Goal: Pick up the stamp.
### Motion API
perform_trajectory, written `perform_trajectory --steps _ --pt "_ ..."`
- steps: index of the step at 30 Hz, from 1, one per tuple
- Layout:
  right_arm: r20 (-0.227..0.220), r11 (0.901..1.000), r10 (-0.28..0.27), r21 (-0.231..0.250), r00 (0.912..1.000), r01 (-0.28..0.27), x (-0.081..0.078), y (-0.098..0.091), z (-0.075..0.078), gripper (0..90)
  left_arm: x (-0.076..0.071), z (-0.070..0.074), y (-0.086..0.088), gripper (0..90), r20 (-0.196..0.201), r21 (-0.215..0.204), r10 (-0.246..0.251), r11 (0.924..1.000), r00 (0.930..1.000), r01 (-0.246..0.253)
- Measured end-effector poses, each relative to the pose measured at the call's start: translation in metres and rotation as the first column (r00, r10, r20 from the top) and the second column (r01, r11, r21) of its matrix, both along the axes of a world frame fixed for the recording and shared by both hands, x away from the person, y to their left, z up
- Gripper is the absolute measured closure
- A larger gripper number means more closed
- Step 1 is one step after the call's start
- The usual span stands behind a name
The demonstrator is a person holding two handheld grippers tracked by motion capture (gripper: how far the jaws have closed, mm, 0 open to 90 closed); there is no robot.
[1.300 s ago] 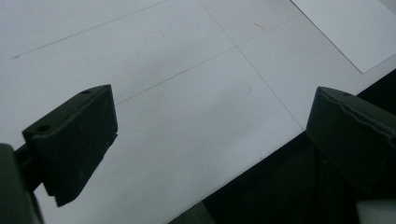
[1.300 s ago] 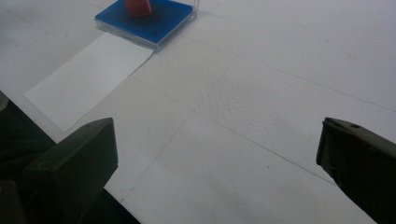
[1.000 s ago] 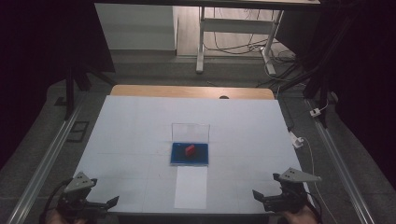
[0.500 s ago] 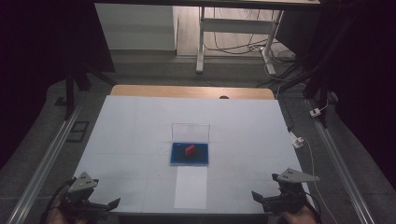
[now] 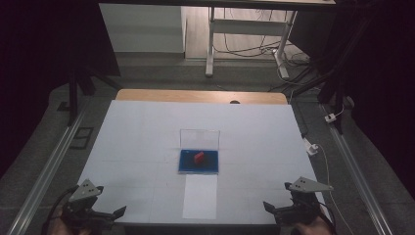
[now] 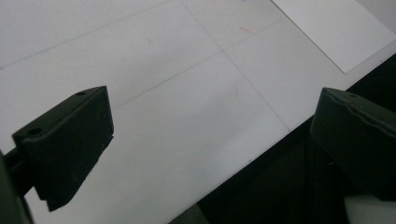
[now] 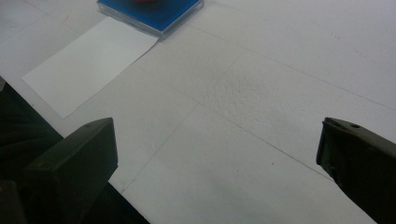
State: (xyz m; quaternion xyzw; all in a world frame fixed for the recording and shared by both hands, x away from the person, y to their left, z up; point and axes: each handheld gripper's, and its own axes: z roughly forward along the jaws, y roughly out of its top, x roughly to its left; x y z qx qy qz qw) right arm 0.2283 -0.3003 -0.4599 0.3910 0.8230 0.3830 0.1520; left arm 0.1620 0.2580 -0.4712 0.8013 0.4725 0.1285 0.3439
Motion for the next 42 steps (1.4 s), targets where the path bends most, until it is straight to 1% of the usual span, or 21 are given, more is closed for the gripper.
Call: perform_trajectory --steps 1,8,10,11,12,15,17,18,22,24,26,30,33,38,39,40,42 --pt "-0.001 1.0000 0.000 -0.007 1.0000 0.000 0.000 0.000 0.000 0.0 0.000 0.000 -0.001 0.0 0.001 -0.005 -0.004 1.0000 1.0000 0.004" --pt "-0.003 0.9999 0.006 -0.010 1.0000 -0.006 0.000 0.001 0.000 0.0 0.003 0.001 -0.003 0.0 0.026 -0.006 -0.030 0.9995 0.9992 0.030" --pt "-0.002 0.9999 0.005 -0.011 1.0000 -0.005 0.000 0.001 0.000 0.0 0.003 0.002 -0.003 0.0 0.033 -0.010 -0.033 0.9994 0.9989 0.033" --pt "-0.003 0.9999 0.005 -0.011 1.0000 -0.005 0.000 0.001 0.000 0.0 0.004 0.002 -0.004 0.0 0.042 -0.019 -0.042 0.9989 0.9982 0.043" --pt "-0.003 0.9999 0.005 -0.011 1.0000 -0.005 0.000 0.001 0.000 0.0 0.004 0.002 -0.004 0.0 0.042 -0.019 -0.042 0.9989 0.9982 0.043" --pt "-0.004 0.9999 0.006 -0.009 1.0000 -0.006 0.000 0.001 0.000 0.0 0.007 0.003 -0.005 0.0 0.047 -0.036 -0.061 0.9974 0.9970 0.063" --pt "-0.005 0.9999 0.007 -0.010 1.0000 -0.007 0.000 0.001 0.000 0.0 0.008 0.003 -0.006 0.0 0.048 -0.037 -0.066 0.9970 0.9967 0.068" --pt "-0.006 0.9999 0.007 -0.013 1.0000 -0.007 0.001 0.001 0.000 0.0 0.010 0.003 -0.008 0.0 0.049 -0.040 -0.078 0.9960 0.9957 0.080" --pt "-0.014 0.9997 0.011 -0.021 0.9998 -0.012 0.001 0.002 -0.001 0.0 0.013 0.003 -0.011 0.0 0.056 -0.044 -0.088 0.9949 0.9945 0.091" --pt "-0.013 0.9997 0.012 -0.019 0.9998 -0.012 0.001 0.003 -0.001 0.0 0.016 0.003 -0.013 0.0 0.060 -0.063 -0.106 0.9919 0.9925 0.110" --pt "-0.014 0.9997 0.012 -0.019 0.9998 -0.012 0.001 0.002 -0.001 0.0 0.020 0.001 -0.014 0.0 0.056 -0.081 -0.119 0.9890 0.9913 0.123" --pt "-0.014 0.9998 0.013 -0.015 0.9998 -0.013 0.001 0.001 -0.001 0.0 0.023 -0.001 -0.016 0.0 0.056 -0.079 -0.128 0.9881 0.9902 0.132" --pt "-0.015 0.9998 0.013 -0.014 0.9998 -0.013 0.001 0.002 -0.001 0.0 0.026 -0.001 -0.017 0.0 0.063 -0.088 -0.135 0.9861 0.9888 0.141" --pt "-0.014 0.9999 0.004 -0.011 0.9999 -0.004 0.001 0.001 -0.001 0.0 0.032 0.000 -0.020 0.0 0.077 -0.119 -0.139 0.9819 0.9873 0.147" --pt "-0.014 0.9999 0.004 -0.010 0.9999 -0.005 0.002 0.001 -0.001 0.0 0.034 0.001 -0.022 0.0 0.078 -0.133 -0.145 0.9790 0.9864 0.154" --pt "-0.014 0.9999 0.004 -0.010 0.9999 -0.005 0.002 0.001 -0.001 0.0 0.034 0.001 -0.022 0.0 0.078 -0.133 -0.145 0.9790 0.9864 0.154" --pt "-0.014 1.0000 0.001 -0.008 0.9999 -0.001 0.002 0.001 -0.001 0.0 0.039 0.001 -0.025 0.0 0.077 -0.140 -0.155 0.9763 0.9849 0.165"
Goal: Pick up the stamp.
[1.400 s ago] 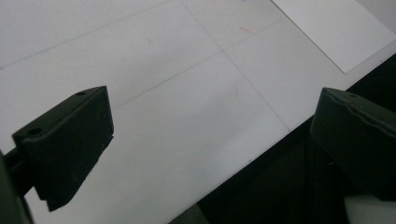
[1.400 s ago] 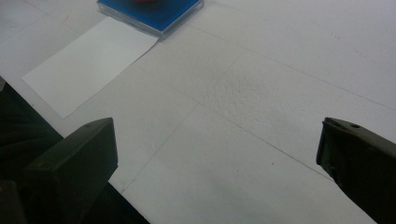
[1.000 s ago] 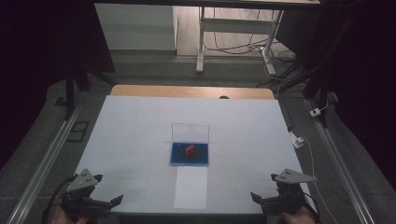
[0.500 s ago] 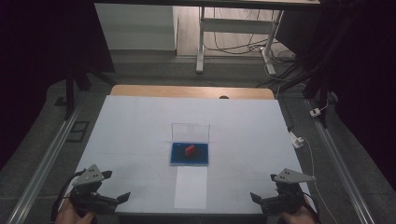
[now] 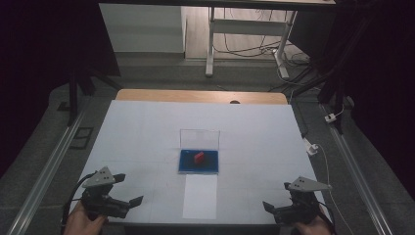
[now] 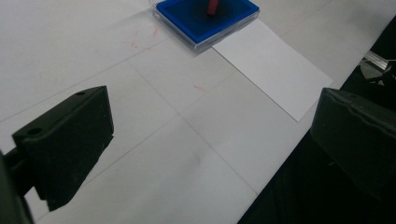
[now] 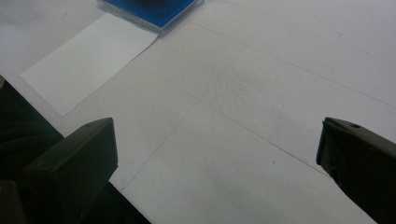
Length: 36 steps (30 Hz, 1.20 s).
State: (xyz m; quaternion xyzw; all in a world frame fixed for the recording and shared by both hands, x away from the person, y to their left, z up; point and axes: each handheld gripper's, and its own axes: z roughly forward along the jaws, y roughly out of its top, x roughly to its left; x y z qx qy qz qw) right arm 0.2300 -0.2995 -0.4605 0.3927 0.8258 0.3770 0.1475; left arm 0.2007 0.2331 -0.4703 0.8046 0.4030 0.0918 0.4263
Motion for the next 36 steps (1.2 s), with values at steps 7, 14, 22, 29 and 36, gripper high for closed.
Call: perform_trajectory --steps 7,14,22,29,36 --pt "0.000 1.0000 0.004 -0.001 1.0000 -0.004 0.000 0.000 0.000 0.0 0.013 0.001 -0.011 0.0 0.001 0.018 -0.026 0.9995 0.9997 0.026" --pt "0.000 1.0000 0.004 -0.001 1.0000 -0.004 0.000 0.000 0.000 0.0 0.029 0.003 -0.027 0.0 0.010 0.046 -0.057 0.9973 0.9983 0.056" --pt "0.000 1.0000 0.007 -0.001 1.0000 -0.007 0.000 0.000 0.000 0.0 0.048 0.004 -0.044 0.0 0.013 0.079 -0.094 0.9926 0.9955 0.092" --pt "0.000 1.0000 0.006 0.000 1.0000 -0.006 0.000 0.000 0.000 0.0 0.066 0.004 -0.061 0.0 0.008 0.105 -0.125 0.9868 0.9921 0.123" --pt "0.000 1.0000 0.004 -0.001 1.0000 -0.004 0.000 0.000 0.000 0.0 0.087 0.005 -0.079 0.0 0.014 0.105 -0.099 0.9897 0.9949 0.097"
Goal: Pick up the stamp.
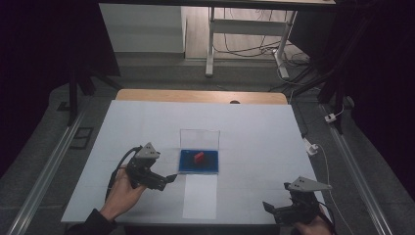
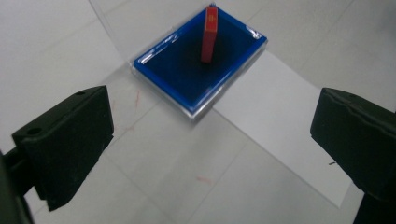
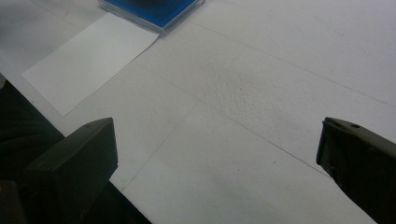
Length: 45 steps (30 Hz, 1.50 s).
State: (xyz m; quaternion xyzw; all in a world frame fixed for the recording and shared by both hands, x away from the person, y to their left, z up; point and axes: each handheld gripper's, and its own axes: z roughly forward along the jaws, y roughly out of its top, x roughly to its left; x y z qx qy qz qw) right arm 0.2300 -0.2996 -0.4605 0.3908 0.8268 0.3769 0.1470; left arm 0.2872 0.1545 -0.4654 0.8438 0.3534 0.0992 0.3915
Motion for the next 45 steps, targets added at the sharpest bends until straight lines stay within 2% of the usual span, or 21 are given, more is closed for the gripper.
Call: perform_trajectory --steps 5,11,15,24,29,32,36,39,43,45 --pt "0.000 1.0000 -0.003 0.002 1.0000 0.003 0.000 0.000 0.000 0.0 0.012 -0.002 -0.008 0.0 -0.003 0.001 -0.019 0.9998 0.9998 0.019" --pt "-0.002 1.0000 -0.005 -0.001 1.0000 0.005 0.000 0.000 0.000 0.0 0.028 -0.007 -0.019 0.0 -0.025 -0.016 -0.069 0.9975 0.9973 0.068" --pt "-0.002 1.0000 -0.003 -0.001 1.0000 0.003 0.000 0.000 0.000 0.0 0.038 -0.009 -0.032 0.0 -0.016 0.017 -0.098 0.9950 0.9950 0.099" --pt "-0.005 1.0000 0.002 -0.006 1.0000 -0.002 0.000 0.000 0.000 0.0 0.053 -0.016 -0.050 0.0 -0.008 0.042 -0.125 0.9912 0.9922 0.125" --pt "-0.008 1.0000 0.006 -0.006 0.9999 -0.006 0.000 0.001 -0.001 0.0 0.061 -0.020 -0.060 0.0 -0.005 0.055 -0.123 0.9909 0.9924 0.123" --pt "-0.009 0.9999 0.006 -0.008 0.9999 -0.006 0.000 0.001 -0.001 0.0 0.067 -0.024 -0.067 0.0 -0.007 0.084 -0.121 0.9891 0.9927 0.121" --pt "-0.009 0.9999 0.009 -0.010 0.9999 -0.009 0.000 0.001 -0.001 0.0 0.074 -0.030 -0.076 0.0 -0.018 0.094 -0.121 0.9880 0.9925 0.122" --pt "-0.008 0.9998 0.012 -0.012 0.9999 -0.012 0.000 0.001 -0.001 0.0 0.077 -0.034 -0.082 0.2 -0.013 0.116 -0.134 0.9840 0.9909 0.135" --pt "-0.006 0.9998 0.015 -0.015 0.9999 -0.015 0.000 0.001 -0.001 0.0 0.076 -0.033 -0.085 16.1 0.005 0.159 -0.147 0.9767 0.9892 0.144" --pt "-0.007 0.9997 0.017 -0.018 0.9998 -0.017 -0.001 0.002 -0.001 0.0 0.077 -0.032 -0.085 26.1 0.002 0.169 -0.158 0.9733 0.9874 0.155"
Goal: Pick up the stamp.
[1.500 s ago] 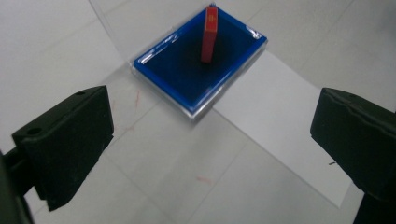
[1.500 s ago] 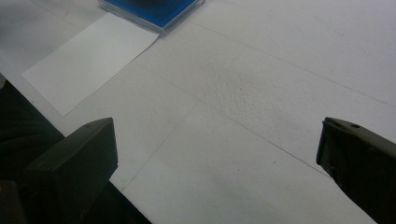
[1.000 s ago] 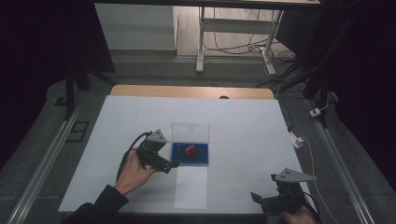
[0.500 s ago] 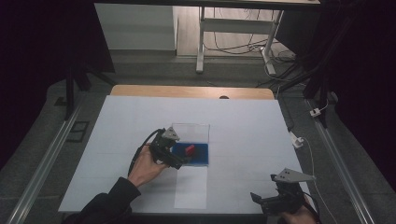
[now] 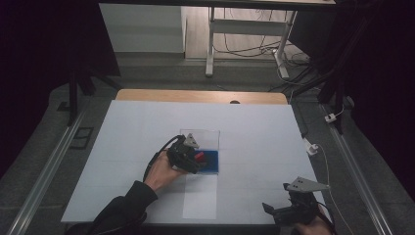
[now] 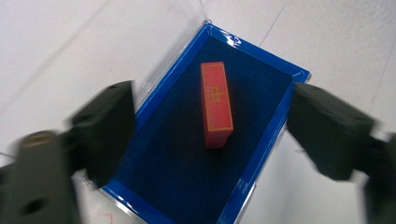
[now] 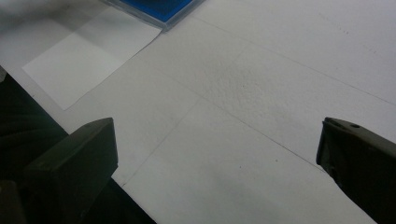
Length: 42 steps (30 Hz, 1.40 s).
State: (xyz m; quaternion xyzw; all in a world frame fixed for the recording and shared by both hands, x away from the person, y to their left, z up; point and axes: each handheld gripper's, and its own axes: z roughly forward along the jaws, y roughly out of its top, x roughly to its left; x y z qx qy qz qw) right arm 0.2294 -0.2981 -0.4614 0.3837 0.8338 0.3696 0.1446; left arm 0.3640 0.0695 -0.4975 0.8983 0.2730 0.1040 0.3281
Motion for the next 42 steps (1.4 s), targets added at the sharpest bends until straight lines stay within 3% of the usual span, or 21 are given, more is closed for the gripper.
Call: perform_trajectory --steps 3,6,8,13,16,25,32,42 --pt "0.001 1.0000 0.001 -0.005 1.0000 -0.001 0.000 0.000 0.000 0.0 0.000 0.001 0.000 37.6 0.009 0.014 0.003 0.9999 1.0000 -0.004" --pt "0.000 1.0000 0.001 -0.005 1.0000 -0.001 0.000 0.001 0.000 0.0 0.000 0.002 -0.001 43.1 0.013 0.016 0.006 0.9999 0.9999 -0.006" --pt "-0.001 1.0000 0.001 -0.006 1.0000 -0.001 0.000 0.001 0.000 0.0 0.001 0.002 -0.002 52.4 0.015 0.022 0.012 0.9997 0.9998 -0.012" --pt "-0.002 1.0000 0.003 -0.008 1.0000 -0.003 0.000 0.001 0.000 0.0 0.001 0.003 -0.004 65.8 0.003 0.020 0.020 0.9996 0.9998 -0.020" --pt "-0.001 1.0000 0.000 -0.008 1.0000 0.000 -0.001 0.001 0.000 0.0 0.001 0.003 -0.004 79.0 -0.001 0.016 0.020 0.9997 0.9998 -0.020" --pt "0.001 0.9999 0.003 -0.011 1.0000 -0.003 -0.001 0.001 0.000 0.0 0.000 0.003 -0.002 80.5 -0.002 0.008 0.011 0.9999 0.9999 -0.011" --pt "0.004 0.9999 0.006 -0.015 1.0000 -0.006 -0.001 0.001 0.000 0.0 -0.001 0.013 0.006 80.4 -0.037 -0.044 0.022 0.9987 0.9991 -0.024" --pt "0.010 0.9998 0.013 -0.012 0.9999 -0.012 -0.002 0.001 0.000 0.0 -0.007 0.023 0.012 80.3 -0.040 -0.075 0.025 0.9968 0.9989 -0.028"
